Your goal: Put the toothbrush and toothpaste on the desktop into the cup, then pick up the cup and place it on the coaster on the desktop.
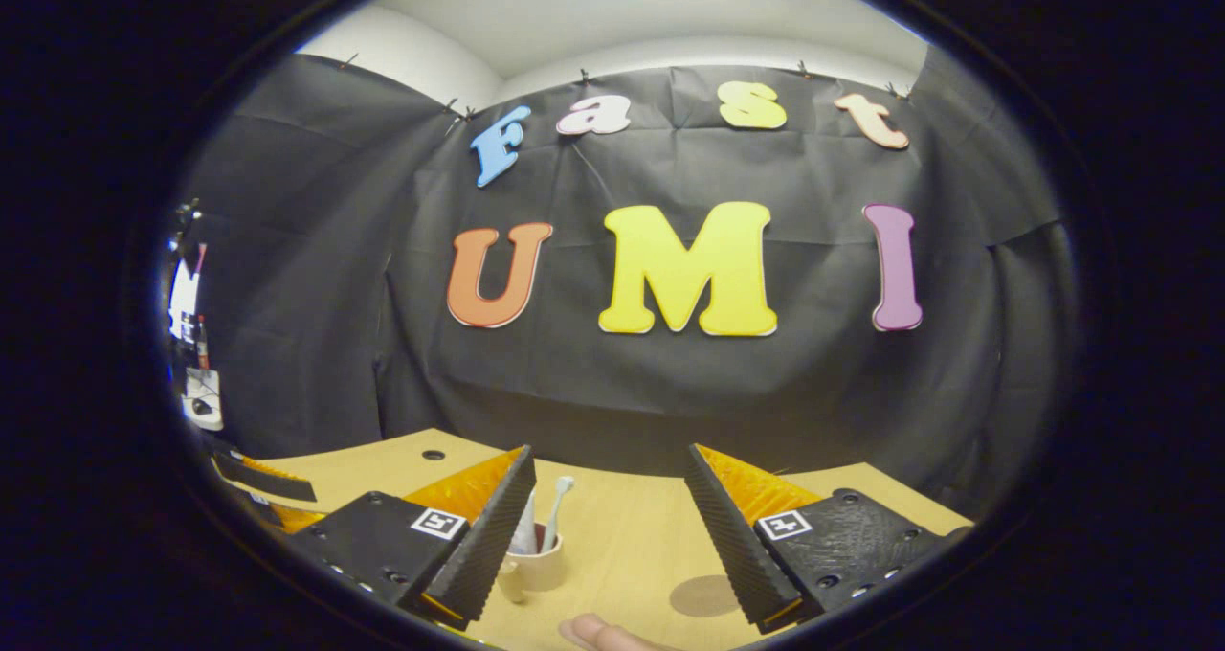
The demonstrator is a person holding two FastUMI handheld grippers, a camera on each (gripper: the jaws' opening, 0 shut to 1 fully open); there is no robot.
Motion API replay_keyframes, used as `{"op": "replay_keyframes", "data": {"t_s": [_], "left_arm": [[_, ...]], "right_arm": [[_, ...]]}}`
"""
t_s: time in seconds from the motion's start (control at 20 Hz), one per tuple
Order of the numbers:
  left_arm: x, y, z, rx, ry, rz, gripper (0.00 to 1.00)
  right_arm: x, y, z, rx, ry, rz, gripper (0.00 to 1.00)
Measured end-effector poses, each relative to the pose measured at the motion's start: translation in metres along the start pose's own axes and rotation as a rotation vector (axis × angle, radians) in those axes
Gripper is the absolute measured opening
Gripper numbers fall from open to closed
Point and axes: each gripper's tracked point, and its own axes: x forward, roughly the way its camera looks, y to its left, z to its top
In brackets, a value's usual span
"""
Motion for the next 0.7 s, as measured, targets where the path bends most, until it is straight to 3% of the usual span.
{"op": "replay_keyframes", "data": {"t_s": [0.3, 0.55, 0.7], "left_arm": [[0.042, -0.024, 0.006, -0.004, 0.168, 0.024, 0.98], [0.08, -0.051, -0.015, 0.034, 0.396, 0.001, 0.98], [0.096, -0.059, -0.019, 0.022, 0.507, 0.032, 0.98]], "right_arm": [[-0.046, -0.04, 0.001, -0.039, -0.007, -0.034, 0.96], [-0.089, -0.067, -0.003, 0.009, -0.002, -0.028, 0.94], [-0.113, -0.095, -0.008, 0.006, -0.016, -0.063, 0.95]]}}
